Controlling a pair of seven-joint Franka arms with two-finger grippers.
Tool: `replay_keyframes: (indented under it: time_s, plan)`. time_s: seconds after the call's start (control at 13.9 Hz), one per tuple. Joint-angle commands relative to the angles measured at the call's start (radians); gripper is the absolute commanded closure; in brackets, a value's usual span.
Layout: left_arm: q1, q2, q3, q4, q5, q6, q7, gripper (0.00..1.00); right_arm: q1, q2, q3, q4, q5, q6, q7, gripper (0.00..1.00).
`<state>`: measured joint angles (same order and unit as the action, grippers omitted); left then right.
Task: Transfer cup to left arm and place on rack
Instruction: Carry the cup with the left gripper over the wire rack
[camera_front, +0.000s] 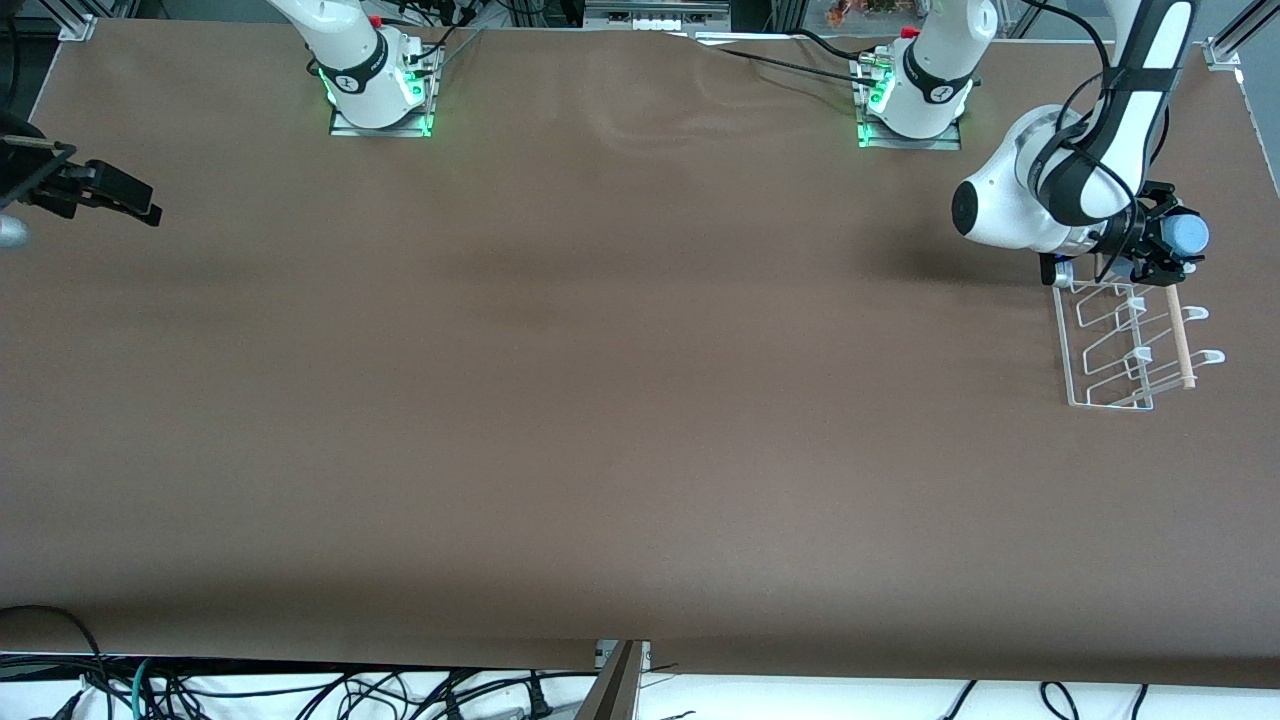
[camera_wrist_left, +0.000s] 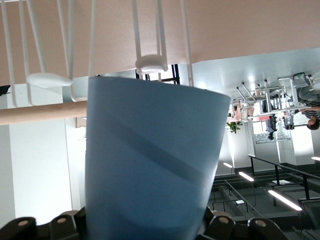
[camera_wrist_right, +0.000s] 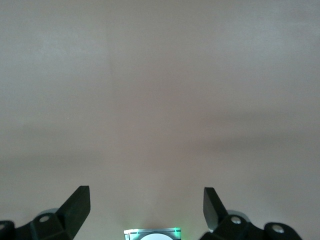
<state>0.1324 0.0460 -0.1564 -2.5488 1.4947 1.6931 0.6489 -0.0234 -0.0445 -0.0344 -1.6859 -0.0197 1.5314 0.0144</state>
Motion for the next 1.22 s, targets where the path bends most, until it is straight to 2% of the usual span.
replay_keyframes:
  time_s: [0.0,1.08,1.15]
  plan:
    - [0.045,0.003,-0.011,-0.011,0.071,0.042,-0.037,1.0,0.0,0.003,0.008,0.014,-0.02,0.001,-0.016,0.0]
    - [0.05,0.104,-0.011,0.002,0.094,0.049,-0.198,1.0,-0.001,0.009,0.005,0.015,-0.005,0.016,-0.002,0.0]
    - [0.05,0.101,-0.012,0.013,0.09,0.048,-0.187,0.88,-0.001,0.009,0.005,0.018,-0.006,0.015,-0.002,0.0]
